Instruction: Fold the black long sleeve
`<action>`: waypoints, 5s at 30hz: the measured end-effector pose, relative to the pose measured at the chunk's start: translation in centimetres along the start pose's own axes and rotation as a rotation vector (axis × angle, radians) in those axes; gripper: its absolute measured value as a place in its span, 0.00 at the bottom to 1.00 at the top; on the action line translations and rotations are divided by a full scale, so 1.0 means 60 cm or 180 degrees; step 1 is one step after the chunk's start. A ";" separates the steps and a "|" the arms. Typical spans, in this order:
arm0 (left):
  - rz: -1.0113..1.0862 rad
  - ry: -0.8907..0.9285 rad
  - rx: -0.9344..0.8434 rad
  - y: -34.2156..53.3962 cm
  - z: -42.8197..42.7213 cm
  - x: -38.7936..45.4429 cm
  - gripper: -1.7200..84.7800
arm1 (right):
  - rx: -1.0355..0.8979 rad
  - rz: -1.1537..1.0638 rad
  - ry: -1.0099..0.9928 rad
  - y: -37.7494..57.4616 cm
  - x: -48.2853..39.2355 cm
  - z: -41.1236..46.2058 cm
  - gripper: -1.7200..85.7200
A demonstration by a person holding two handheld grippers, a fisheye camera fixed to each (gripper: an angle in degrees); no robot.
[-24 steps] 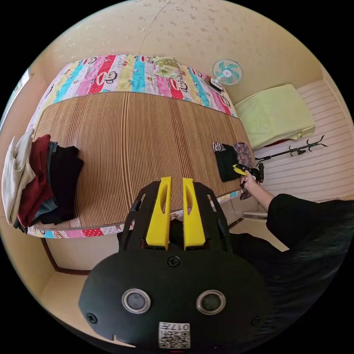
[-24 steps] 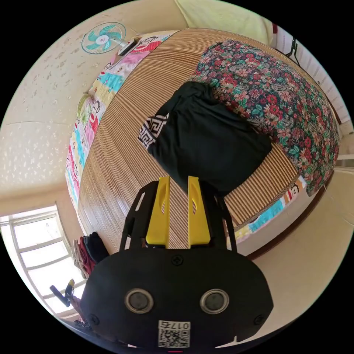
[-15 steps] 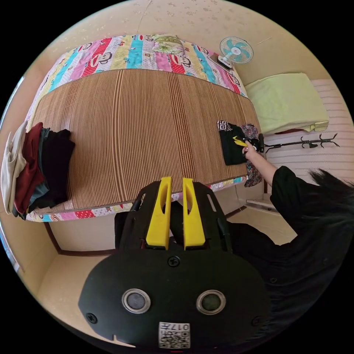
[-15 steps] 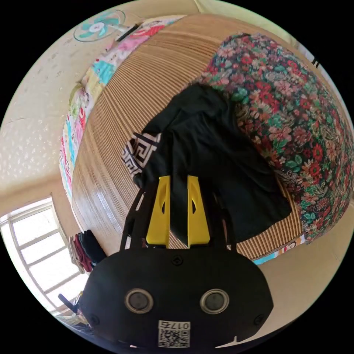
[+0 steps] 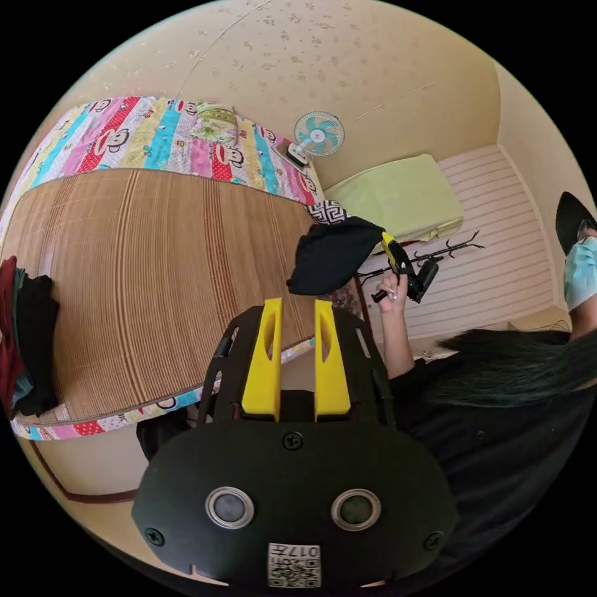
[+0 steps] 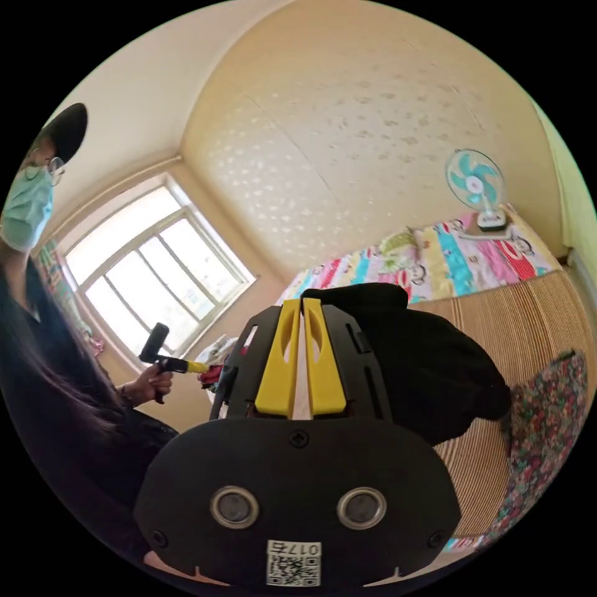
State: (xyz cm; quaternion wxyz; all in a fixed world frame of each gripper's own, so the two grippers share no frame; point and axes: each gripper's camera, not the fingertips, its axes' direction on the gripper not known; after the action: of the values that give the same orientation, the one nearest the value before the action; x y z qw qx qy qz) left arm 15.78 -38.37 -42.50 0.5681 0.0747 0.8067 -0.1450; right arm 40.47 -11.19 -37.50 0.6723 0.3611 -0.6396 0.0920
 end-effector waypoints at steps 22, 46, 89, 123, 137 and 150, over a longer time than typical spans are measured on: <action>0.2990 0.4411 -0.0206 0.059 -0.469 -0.019 0.05 | -0.0027 -0.1173 -0.1695 0.065 -0.369 0.239 0.08; 0.0974 0.0711 -0.0710 0.103 -0.224 -0.060 0.19 | 0.0581 -0.0761 -0.1214 0.028 -0.310 0.359 0.04; 0.2984 0.1835 0.1800 0.238 -0.157 0.238 0.04 | -0.1099 -0.0284 -0.3295 0.268 -0.207 0.614 0.16; 0.2304 0.0549 0.0824 0.307 -0.122 0.175 0.07 | 0.1218 -0.1587 0.0127 0.119 -0.581 0.435 0.02; 0.1965 0.1208 -0.0177 0.273 -0.001 0.198 0.17 | 0.1454 -0.1942 0.1233 0.046 -0.745 0.445 0.03; 0.1933 0.0809 0.1167 0.251 -0.294 0.206 0.01 | 0.0668 -0.1311 0.1239 0.042 -0.550 0.257 0.03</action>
State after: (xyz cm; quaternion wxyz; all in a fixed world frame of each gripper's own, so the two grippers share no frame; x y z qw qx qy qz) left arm 0.07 -19.06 -50.82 0.4578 0.4283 0.7725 -0.1015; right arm 21.30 -7.49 -68.38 0.7458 0.5263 -0.3990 0.0868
